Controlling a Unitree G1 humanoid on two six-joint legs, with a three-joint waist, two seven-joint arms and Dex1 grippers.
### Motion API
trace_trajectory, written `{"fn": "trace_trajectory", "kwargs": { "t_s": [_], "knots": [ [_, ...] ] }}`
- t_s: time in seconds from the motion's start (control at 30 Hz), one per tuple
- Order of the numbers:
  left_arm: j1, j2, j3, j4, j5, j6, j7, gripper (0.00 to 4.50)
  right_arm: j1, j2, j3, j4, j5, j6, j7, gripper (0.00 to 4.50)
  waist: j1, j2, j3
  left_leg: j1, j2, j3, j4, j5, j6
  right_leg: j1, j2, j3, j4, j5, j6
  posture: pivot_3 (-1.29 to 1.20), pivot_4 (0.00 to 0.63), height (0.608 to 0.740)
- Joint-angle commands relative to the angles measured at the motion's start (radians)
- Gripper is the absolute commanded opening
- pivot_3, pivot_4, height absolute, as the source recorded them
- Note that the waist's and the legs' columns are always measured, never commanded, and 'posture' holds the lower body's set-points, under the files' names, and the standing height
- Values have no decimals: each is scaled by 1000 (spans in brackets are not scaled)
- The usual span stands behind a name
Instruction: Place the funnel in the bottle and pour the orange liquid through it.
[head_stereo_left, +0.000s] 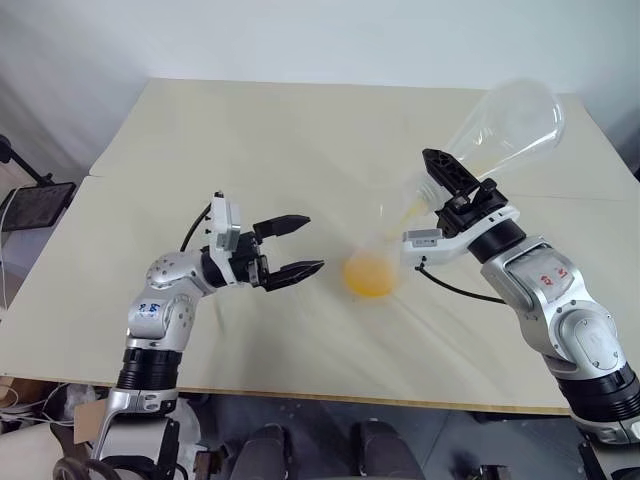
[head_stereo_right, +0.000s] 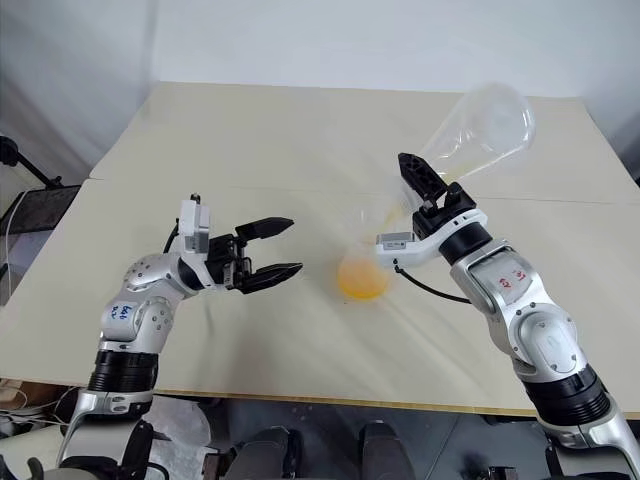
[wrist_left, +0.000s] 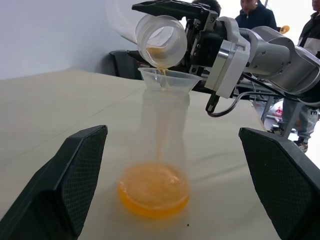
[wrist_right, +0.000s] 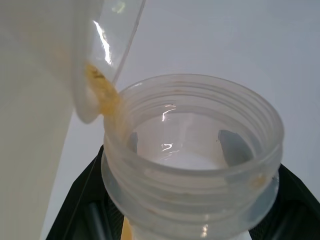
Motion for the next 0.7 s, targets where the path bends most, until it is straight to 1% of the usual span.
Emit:
{"fn": "trace_trajectory", "kwargs": {
  "t_s": [0.03, 0.13, 0.23, 0.37, 0.43, 0.53, 0.6, 0.67, 0.7],
  "knots": [
    [3, 0, 8, -34, -23, -13, 4, 4500, -21, 11, -48, -45, 3, 10, -20, 2492, 0, 0, 0, 0, 0, 0, 0, 0, 0, 0, 0, 0, 0, 0, 0, 0, 150, 740],
    [2, 0, 9, -33, -22, -13, 3, 4500, -18, 33, -56, -57, 48, 17, -7, 2492, 0, 0, 0, 0, 0, 0, 0, 0, 0, 0, 0, 0, 0, 0, 0, 0, 150, 740],
    [0, 1, 10, -28, -20, -15, 2, 4500, -8, 98, -77, -86, 184, 35, 37, 2492, 0, 0, 0, 0, 0, 0, 0, 0, 0, 0, 0, 0, 0, 0, 0, 0, 150, 740],
    [-2, 4, 11, -22, -20, -17, -2, 4500, -1, 174, -113, -129, 268, 99, 70, 2492, 0, 0, 0, 0, 0, 0, 0, 0, 0, 0, 0, 0, 0, 0, 0, 0, 150, 740],
    [-4, 6, 11, -19, -19, -18, -5, 4500, 8, 237, -149, -174, 388, 174, 121, 2492, 0, 0, 0, 0, 0, 0, 0, 0, 0, 1, 0, 0, 0, 0, 0, 0, 150, 740],
    [-11, 9, 11, -11, -17, -20, -11, 4500, -6, 364, -250, -258, 562, 362, 171, 2492, 0, 0, 0, 0, 0, -1, 1, 0, 0, 1, 0, 0, 0, 0, 0, 0, 150, 740],
    [-15, 10, 11, -7, -17, -21, -14, 4500, -9, 427, -337, -305, 699, 508, 220, 2492, 1, 0, 0, 0, 0, -1, 1, 0, 0, 1, 0, -1, 1, 0, 0, 0, 150, 740],
    [-16, 11, 10, -6, -16, -22, -16, 4500, -5, 466, -476, -322, 839, 642, 251, 2492, 2, 0, 0, 0, 0, -1, 1, 0, 0, 1, 0, -1, 1, 0, 0, 0, 150, 740],
    [-16, 11, 10, -5, -16, -22, -16, 4500, -6, 474, -517, -327, 885, 687, 258, 2492, 3, 0, 0, 1, 0, -2, 1, 0, 0, 2, 0, -1, 1, 0, 0, 0, 150, 740]
  ]
}}
